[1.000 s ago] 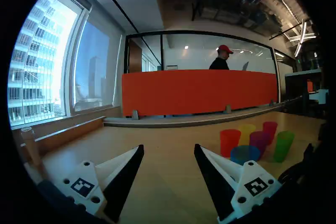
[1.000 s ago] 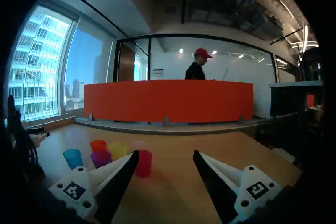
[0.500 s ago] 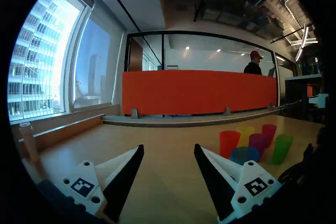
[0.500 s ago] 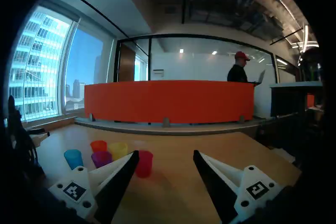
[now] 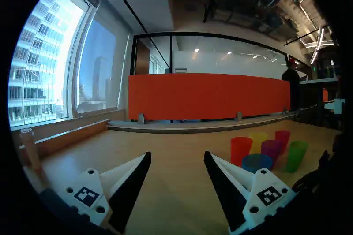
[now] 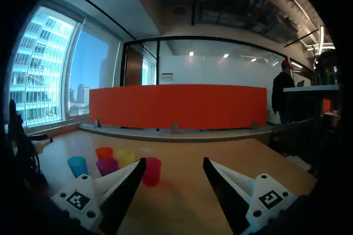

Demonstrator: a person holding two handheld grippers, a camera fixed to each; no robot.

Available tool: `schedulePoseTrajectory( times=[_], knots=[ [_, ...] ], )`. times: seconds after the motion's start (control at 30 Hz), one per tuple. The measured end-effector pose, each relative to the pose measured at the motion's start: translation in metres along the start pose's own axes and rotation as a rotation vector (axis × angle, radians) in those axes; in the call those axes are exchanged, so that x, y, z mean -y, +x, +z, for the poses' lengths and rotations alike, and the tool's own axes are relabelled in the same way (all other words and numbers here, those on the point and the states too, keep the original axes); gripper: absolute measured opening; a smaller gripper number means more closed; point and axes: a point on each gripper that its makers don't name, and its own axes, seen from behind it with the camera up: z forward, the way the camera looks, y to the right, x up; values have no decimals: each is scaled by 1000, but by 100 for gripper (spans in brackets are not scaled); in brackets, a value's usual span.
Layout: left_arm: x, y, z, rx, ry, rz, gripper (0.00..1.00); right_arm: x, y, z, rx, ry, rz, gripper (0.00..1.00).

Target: Pour water

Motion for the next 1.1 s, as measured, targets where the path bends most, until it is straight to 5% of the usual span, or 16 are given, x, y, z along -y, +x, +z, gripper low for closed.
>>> schedulePoseTrajectory(
  times=[0.6, 1.1],
  knots=[
    [-1, 0, 0, 0, 0, 0, 88, 0, 7, 11, -53, 28, -5, 100],
    [0, 0, -1, 0, 0, 0, 88, -8, 3, 27, -85, -18, 3, 100]
  ],
)
